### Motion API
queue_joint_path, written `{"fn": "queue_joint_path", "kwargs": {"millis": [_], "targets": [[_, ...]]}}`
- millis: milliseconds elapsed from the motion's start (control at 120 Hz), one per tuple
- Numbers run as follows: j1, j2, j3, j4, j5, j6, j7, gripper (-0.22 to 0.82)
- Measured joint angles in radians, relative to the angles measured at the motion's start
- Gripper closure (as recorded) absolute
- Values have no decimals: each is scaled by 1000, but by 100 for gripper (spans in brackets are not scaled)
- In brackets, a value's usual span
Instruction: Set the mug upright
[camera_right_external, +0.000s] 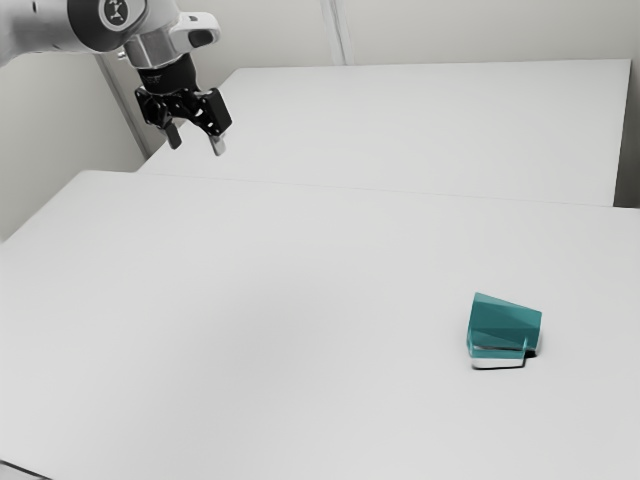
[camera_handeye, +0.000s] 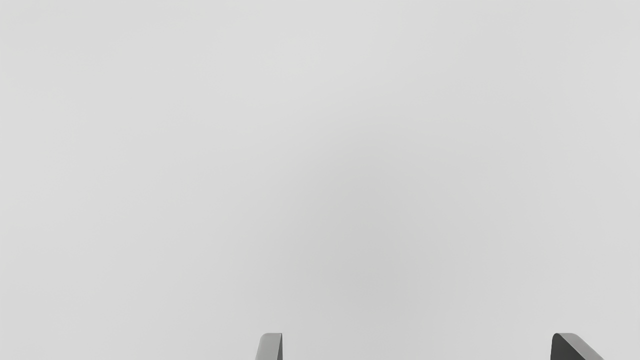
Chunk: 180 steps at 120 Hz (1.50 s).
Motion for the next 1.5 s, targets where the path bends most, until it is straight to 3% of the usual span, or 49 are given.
{"fn": "queue_joint_path", "kwargs": {"millis": [367,708,1100,1500], "targets": [[5,6,-4,-13,-40,18,0,2],[-23,4,0,-160,-314,140,39,2],[-20,45,0,-364,-720,363,241,2],[-95,132,0,-429,-989,433,496,3]]}}
